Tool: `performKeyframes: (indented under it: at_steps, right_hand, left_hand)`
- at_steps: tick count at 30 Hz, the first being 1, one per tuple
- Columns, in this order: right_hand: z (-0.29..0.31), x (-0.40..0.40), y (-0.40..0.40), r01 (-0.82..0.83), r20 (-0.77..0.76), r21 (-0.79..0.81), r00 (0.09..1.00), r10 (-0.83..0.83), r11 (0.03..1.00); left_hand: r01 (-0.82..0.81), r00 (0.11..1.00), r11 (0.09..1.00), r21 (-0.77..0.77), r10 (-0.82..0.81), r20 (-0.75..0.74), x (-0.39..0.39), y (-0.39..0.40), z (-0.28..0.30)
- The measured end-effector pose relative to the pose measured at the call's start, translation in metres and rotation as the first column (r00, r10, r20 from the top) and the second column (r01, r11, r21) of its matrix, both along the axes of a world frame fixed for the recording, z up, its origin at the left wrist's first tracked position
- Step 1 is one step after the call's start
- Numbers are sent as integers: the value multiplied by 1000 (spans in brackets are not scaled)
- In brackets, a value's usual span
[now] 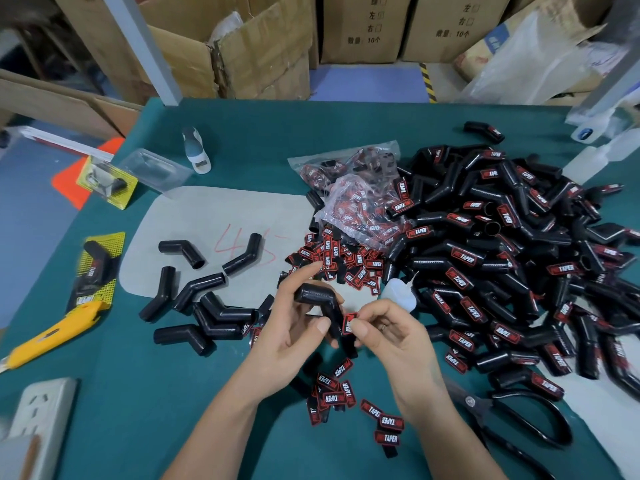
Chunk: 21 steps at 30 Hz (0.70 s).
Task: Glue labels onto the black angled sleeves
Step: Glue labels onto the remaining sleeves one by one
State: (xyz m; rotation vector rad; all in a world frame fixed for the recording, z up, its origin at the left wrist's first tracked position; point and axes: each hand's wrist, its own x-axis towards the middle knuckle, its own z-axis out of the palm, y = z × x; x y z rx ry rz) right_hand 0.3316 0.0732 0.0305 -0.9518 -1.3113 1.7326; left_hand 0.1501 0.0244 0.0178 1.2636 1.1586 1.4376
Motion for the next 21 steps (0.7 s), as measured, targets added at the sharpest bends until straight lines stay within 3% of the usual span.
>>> performKeyframes:
  at_steps: [10,21]
  right_hand:
    - [0,-2,3,-92,-120,-243,991,65,966]
    - [-4,-4,3,-73,-116,-196,992,51,978]
  left_hand:
    - [102,994,992,-78,-104,-20,-12,0,-4]
    - [70,993,990,-124,-81,-84,-9,-2,-9]
